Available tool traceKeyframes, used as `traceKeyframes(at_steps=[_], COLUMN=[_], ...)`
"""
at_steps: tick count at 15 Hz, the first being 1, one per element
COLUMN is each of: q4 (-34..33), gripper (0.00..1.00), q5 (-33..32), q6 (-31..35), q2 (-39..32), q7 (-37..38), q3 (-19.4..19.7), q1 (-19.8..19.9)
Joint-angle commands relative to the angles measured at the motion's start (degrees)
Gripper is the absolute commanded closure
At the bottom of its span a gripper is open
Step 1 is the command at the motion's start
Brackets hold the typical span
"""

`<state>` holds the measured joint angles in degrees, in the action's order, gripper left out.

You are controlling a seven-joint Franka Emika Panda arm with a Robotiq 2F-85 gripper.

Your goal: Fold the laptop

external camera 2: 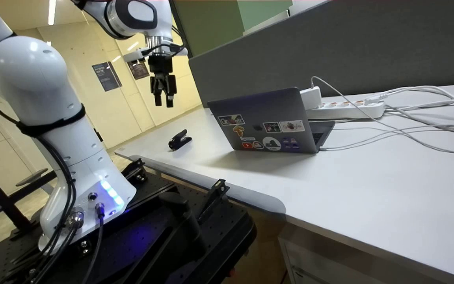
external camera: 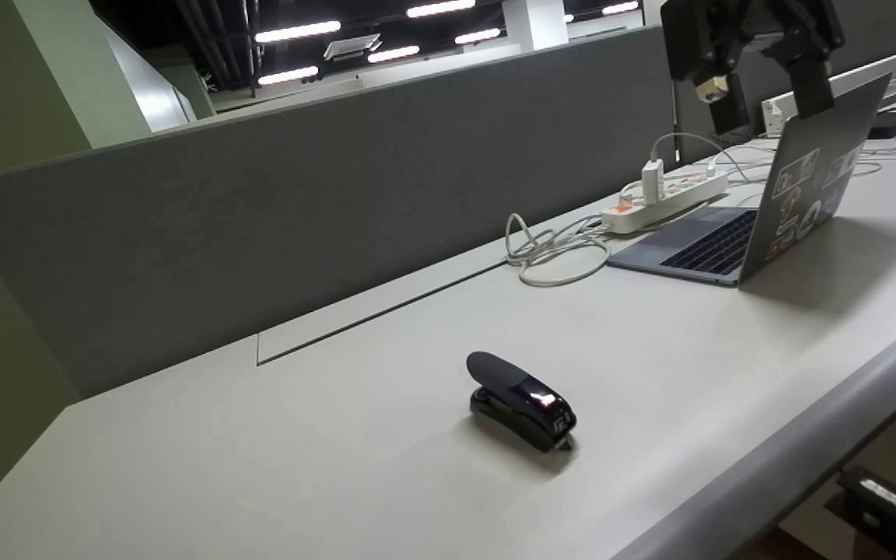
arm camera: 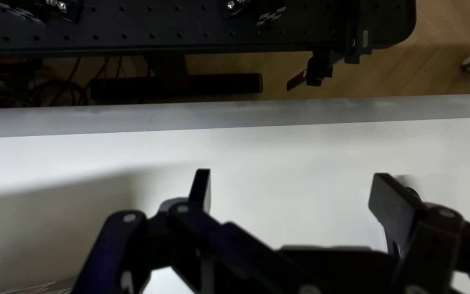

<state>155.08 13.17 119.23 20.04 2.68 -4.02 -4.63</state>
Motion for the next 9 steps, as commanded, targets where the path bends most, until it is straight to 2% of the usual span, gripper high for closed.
traceKeyframes(at_steps=[1, 6, 9], q4=[-0.2, 3.3, 6.1], gripper=[0.00, 0.00, 0.00], q5=[-1.7, -8.0, -12.8], q6=[-0.7, -5.5, -6.3], q2=[0.0, 5.1, 9.7], q7=[0.8, 3.4, 4.5], q3=[-0.6, -1.3, -0.8], q1=[-0.2, 1.1, 3.2])
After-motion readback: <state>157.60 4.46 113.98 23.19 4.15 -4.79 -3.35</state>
